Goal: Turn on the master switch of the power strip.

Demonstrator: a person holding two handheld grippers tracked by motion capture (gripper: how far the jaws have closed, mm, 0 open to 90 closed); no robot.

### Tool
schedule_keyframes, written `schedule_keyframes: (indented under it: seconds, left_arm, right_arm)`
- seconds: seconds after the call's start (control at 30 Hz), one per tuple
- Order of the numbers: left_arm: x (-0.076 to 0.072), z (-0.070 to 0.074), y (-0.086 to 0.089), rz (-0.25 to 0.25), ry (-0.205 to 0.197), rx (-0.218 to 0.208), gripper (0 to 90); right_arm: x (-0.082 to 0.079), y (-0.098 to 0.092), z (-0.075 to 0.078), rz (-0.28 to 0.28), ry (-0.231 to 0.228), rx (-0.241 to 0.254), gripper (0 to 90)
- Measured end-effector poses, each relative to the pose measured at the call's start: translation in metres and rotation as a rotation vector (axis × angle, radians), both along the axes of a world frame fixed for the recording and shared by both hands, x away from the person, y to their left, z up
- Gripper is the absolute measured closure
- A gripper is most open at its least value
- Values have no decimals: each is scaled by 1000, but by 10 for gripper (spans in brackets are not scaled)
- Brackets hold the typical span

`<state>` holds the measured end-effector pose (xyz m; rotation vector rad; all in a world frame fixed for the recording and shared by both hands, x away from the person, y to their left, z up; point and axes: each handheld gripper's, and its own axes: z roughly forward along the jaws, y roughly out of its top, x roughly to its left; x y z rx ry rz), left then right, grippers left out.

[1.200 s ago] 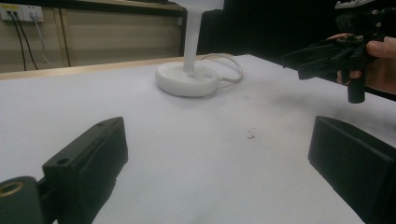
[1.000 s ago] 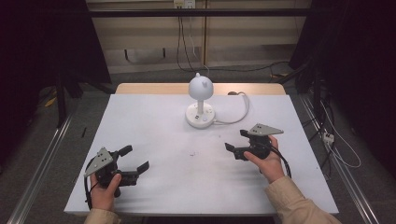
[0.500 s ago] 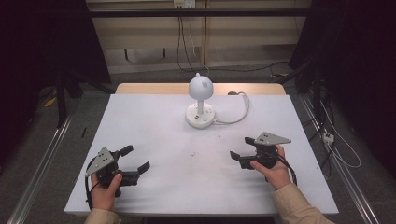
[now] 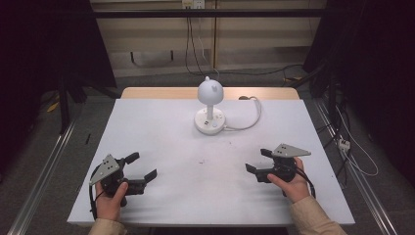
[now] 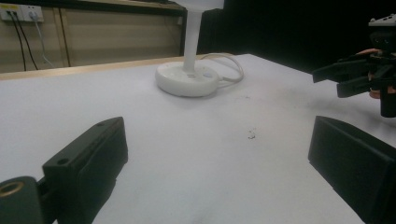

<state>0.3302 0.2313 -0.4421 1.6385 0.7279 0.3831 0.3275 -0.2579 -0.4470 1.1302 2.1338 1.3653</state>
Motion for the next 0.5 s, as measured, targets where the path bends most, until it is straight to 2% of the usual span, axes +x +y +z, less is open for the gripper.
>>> schedule_keyframes:
  seconds: [0.5]
  left_arm:
    - [0, 0, -1, -1, 1, 8, 45]
  right_arm:
    - [-13, -8, -3, -1, 0, -4, 143]
